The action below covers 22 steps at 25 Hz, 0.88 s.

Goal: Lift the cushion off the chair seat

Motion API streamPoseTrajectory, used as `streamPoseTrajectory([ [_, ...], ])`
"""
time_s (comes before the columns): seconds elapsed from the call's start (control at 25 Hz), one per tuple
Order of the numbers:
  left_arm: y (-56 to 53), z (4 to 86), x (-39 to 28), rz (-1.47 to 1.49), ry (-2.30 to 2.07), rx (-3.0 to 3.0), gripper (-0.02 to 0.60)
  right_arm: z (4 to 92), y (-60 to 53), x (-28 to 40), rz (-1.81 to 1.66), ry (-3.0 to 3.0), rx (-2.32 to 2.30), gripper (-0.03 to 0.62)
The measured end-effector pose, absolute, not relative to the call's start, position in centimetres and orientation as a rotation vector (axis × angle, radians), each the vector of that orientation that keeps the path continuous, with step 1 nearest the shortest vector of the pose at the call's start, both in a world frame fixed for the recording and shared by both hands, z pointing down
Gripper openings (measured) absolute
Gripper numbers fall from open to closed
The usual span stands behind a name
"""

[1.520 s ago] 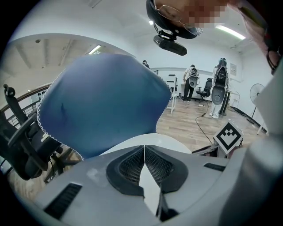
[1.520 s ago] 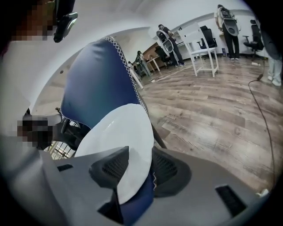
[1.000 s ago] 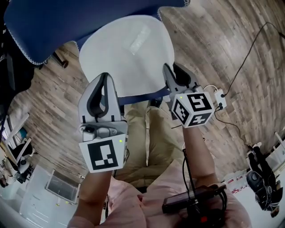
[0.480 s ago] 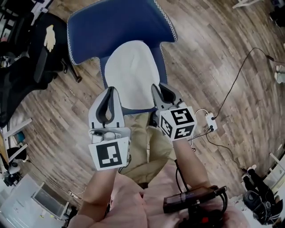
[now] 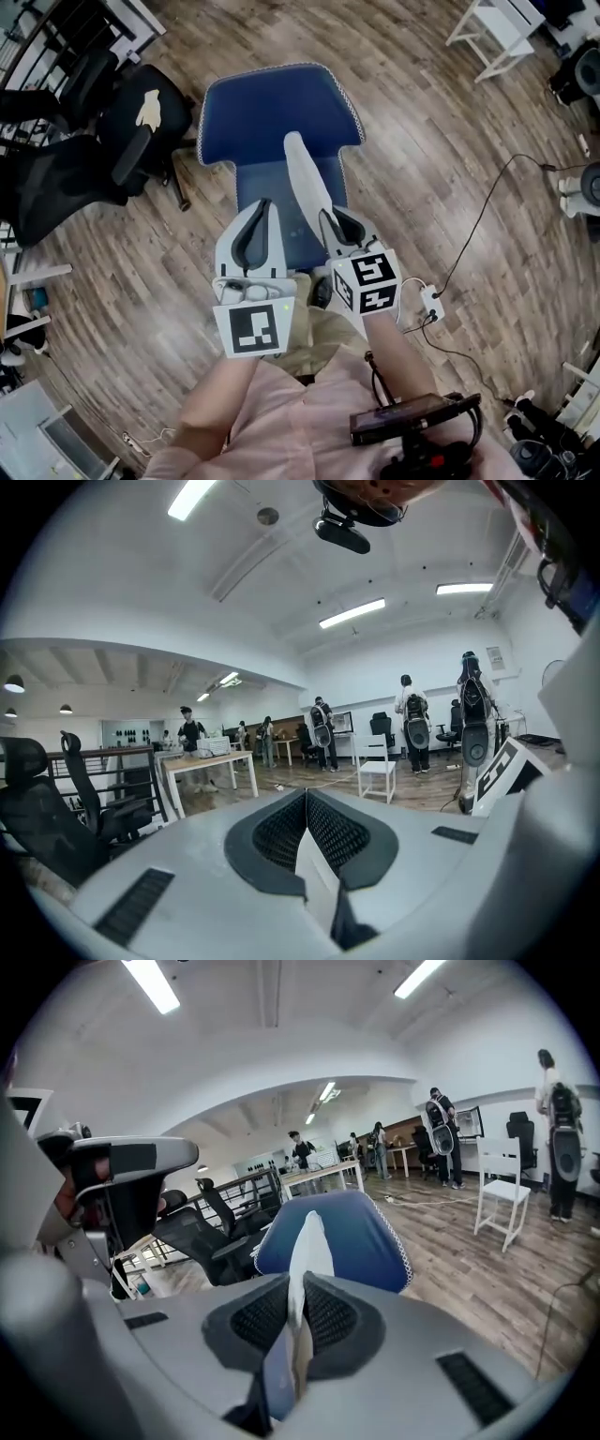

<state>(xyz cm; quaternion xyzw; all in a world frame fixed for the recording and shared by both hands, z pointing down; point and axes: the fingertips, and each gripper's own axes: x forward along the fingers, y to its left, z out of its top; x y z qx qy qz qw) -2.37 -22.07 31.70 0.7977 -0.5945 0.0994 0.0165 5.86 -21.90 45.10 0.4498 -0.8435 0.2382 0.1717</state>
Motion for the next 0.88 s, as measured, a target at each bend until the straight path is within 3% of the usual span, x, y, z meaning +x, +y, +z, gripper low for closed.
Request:
streamPoseTrajectory([
  [0.88,-14.7,15.3,-1.5,0.009,-1.967,2.65,0.014,19.4,-17.2,6.3,0.14,-2.628,1.425,0.04],
])
